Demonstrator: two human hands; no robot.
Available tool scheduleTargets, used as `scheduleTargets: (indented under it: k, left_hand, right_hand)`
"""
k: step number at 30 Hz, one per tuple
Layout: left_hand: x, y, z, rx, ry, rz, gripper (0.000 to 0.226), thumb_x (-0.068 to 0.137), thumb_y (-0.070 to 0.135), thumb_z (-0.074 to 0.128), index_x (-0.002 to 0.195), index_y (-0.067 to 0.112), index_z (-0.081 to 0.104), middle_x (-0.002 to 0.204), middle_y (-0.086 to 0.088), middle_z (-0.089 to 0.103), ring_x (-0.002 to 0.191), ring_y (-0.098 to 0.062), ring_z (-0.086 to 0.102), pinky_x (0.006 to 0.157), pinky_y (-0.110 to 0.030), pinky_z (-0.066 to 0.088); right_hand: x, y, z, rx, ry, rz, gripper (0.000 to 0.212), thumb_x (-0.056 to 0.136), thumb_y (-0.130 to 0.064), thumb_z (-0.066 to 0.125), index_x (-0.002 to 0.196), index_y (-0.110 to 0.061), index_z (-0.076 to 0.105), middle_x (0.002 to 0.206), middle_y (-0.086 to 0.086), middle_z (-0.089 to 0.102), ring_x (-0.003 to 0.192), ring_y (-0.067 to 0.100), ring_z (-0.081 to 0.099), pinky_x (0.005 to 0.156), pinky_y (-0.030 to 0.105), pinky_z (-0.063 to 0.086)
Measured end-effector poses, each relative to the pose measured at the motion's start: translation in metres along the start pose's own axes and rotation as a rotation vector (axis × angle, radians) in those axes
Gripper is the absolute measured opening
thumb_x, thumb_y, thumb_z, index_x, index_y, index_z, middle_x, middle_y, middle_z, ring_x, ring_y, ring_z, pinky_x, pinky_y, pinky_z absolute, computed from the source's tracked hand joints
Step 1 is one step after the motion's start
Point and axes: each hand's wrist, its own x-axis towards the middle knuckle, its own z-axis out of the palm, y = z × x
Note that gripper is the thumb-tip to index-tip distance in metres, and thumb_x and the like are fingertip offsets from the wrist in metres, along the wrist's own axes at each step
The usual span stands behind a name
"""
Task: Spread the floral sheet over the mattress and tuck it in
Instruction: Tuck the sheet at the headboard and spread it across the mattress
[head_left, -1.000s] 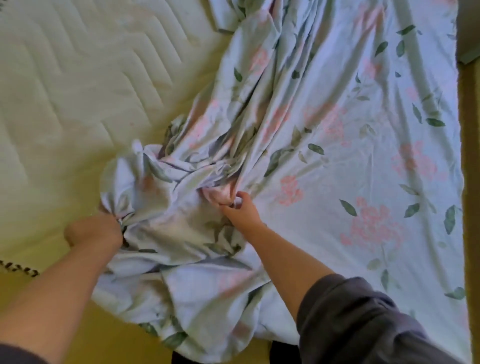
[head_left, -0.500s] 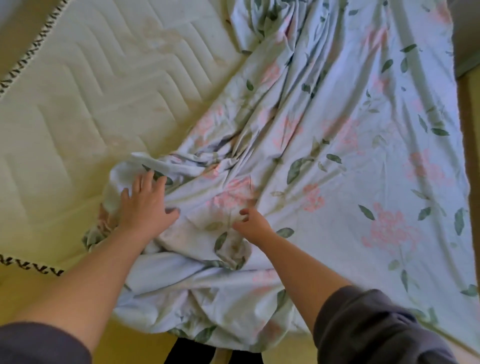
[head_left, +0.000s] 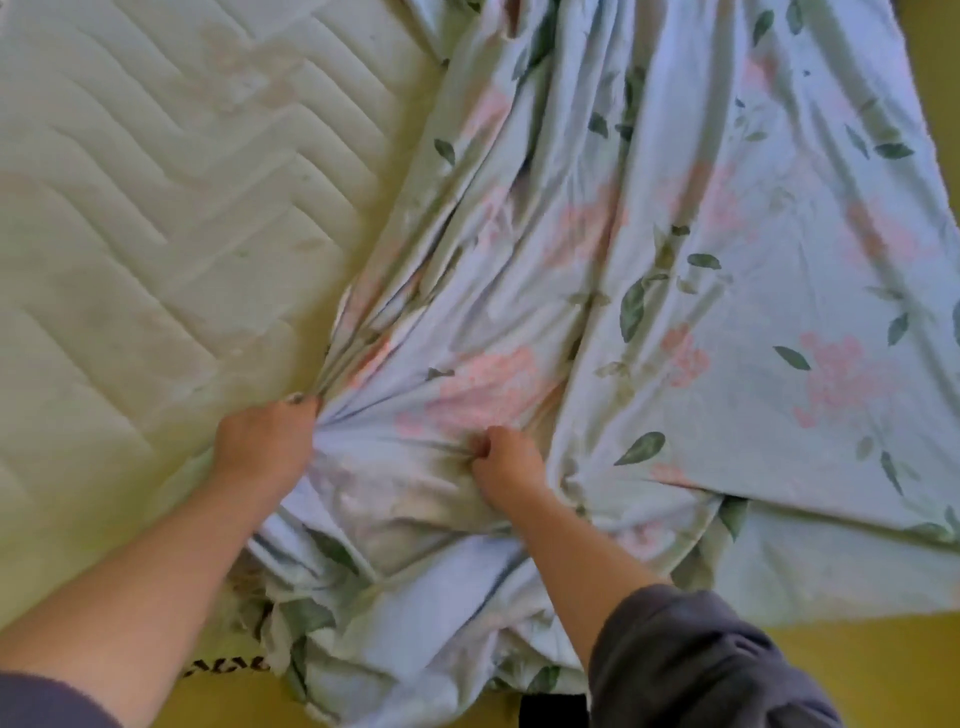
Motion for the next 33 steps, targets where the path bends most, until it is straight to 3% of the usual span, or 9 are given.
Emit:
scheduleTargets:
  k: [8, 12, 15, 18, 20, 23, 26, 30, 33]
  left_hand:
    - [-0.026, -0.057, 0.015, 0.149, -0.077, -0.197, 0.03, 0.091, 0.013, 0.043, 0.119, 0.02, 0.051, 0.114, -0.003, 0.06, 0.104, -0.024, 0.061, 0.082, -0.031, 0.046]
    - [-0.038, -0.022, 0.033, 0.103, 0.296, 0.119, 0.057, 0.068, 0.009, 0.07, 0.123, 0.005, 0.054, 0.109, -0.02, 0.054, 0.098, -0.035, 0.051, 0.082, -0.048, 0.037]
    - [-0.063, 0.027, 0.042, -0.015, 0.445, 0.512, 0.041, 0.068, 0.02, 0.067, 0.106, 0.009, 0.057, 0.099, -0.015, 0.06, 0.087, -0.033, 0.058, 0.074, -0.044, 0.041]
    - [-0.102, 0.071, 0.05, 0.034, 0.133, 0.815, 0.041, 0.073, 0.05, 0.045, 0.1, 0.02, 0.055, 0.093, -0.002, 0.059, 0.083, -0.024, 0.059, 0.071, -0.037, 0.042]
    - [-0.115, 0.087, 0.066, 0.198, -0.05, 0.774, 0.057, 0.07, 0.059, 0.05, 0.114, 0.023, 0.051, 0.107, -0.001, 0.054, 0.097, -0.024, 0.053, 0.077, -0.038, 0.038]
    - [-0.116, 0.098, 0.075, 0.327, -0.068, 0.723, 0.047, 0.05, 0.025, 0.084, 0.091, 0.015, 0.064, 0.087, -0.008, 0.058, 0.075, -0.029, 0.056, 0.064, -0.036, 0.042]
    - [-0.112, 0.096, 0.07, 0.279, 0.046, 0.782, 0.036, 0.04, 0.0, 0.084, 0.068, 0.012, 0.065, 0.064, -0.007, 0.058, 0.054, -0.027, 0.056, 0.047, -0.035, 0.044]
    - [-0.122, 0.069, 0.055, 0.262, -0.232, 0.65, 0.036, 0.093, 0.007, 0.036, 0.128, 0.014, 0.044, 0.103, -0.013, 0.061, 0.079, -0.023, 0.053, 0.069, -0.036, 0.042]
    - [-0.149, 0.055, 0.063, 0.543, -0.457, 0.728, 0.038, 0.095, 0.005, 0.036, 0.131, 0.013, 0.041, 0.133, -0.018, 0.05, 0.119, -0.032, 0.049, 0.101, -0.045, 0.032]
  right_hand:
    - [-0.028, -0.049, 0.029, 0.097, -0.245, -0.24, 0.017, 0.084, -0.016, 0.05, 0.094, -0.01, 0.063, 0.101, 0.014, 0.063, 0.095, 0.033, 0.06, 0.079, 0.035, 0.049]
    - [-0.057, 0.016, 0.021, -0.083, 0.044, -0.303, 0.026, 0.087, -0.03, 0.052, 0.107, -0.014, 0.054, 0.107, 0.007, 0.052, 0.1, 0.026, 0.05, 0.083, 0.039, 0.04]
    - [-0.091, 0.078, 0.015, -0.184, 0.178, -0.318, 0.019, 0.089, -0.034, 0.05, 0.097, -0.016, 0.049, 0.095, 0.001, 0.051, 0.088, 0.025, 0.051, 0.074, 0.034, 0.035]
    - [-0.116, 0.132, 0.022, -0.429, -0.09, -0.337, 0.048, 0.085, -0.048, 0.053, 0.121, -0.018, 0.044, 0.12, 0.005, 0.048, 0.11, 0.028, 0.047, 0.087, 0.039, 0.038]
    - [-0.125, 0.154, 0.033, -0.54, -0.146, -0.376, 0.065, 0.079, -0.049, 0.062, 0.132, -0.021, 0.038, 0.134, 0.005, 0.039, 0.123, 0.029, 0.039, 0.096, 0.045, 0.038]
    - [-0.122, 0.164, 0.049, -0.604, 0.01, -0.409, 0.046, 0.074, -0.022, 0.073, 0.117, -0.02, 0.057, 0.124, 0.007, 0.048, 0.113, 0.031, 0.047, 0.088, 0.044, 0.045]
    - [-0.118, 0.158, 0.048, -0.442, 0.127, -0.375, 0.016, 0.082, -0.016, 0.065, 0.098, -0.017, 0.062, 0.1, 0.004, 0.054, 0.091, 0.027, 0.051, 0.075, 0.038, 0.042]
    - [-0.129, 0.146, 0.045, 0.0, -0.179, -0.179, 0.006, 0.093, -0.015, 0.046, 0.098, -0.016, 0.05, 0.095, 0.009, 0.059, 0.086, 0.029, 0.053, 0.069, 0.034, 0.039]
    - [-0.154, 0.135, 0.065, -0.066, -0.609, -0.267, 0.003, 0.09, -0.014, 0.053, 0.089, -0.014, 0.051, 0.091, 0.009, 0.054, 0.084, 0.021, 0.049, 0.069, 0.03, 0.035]
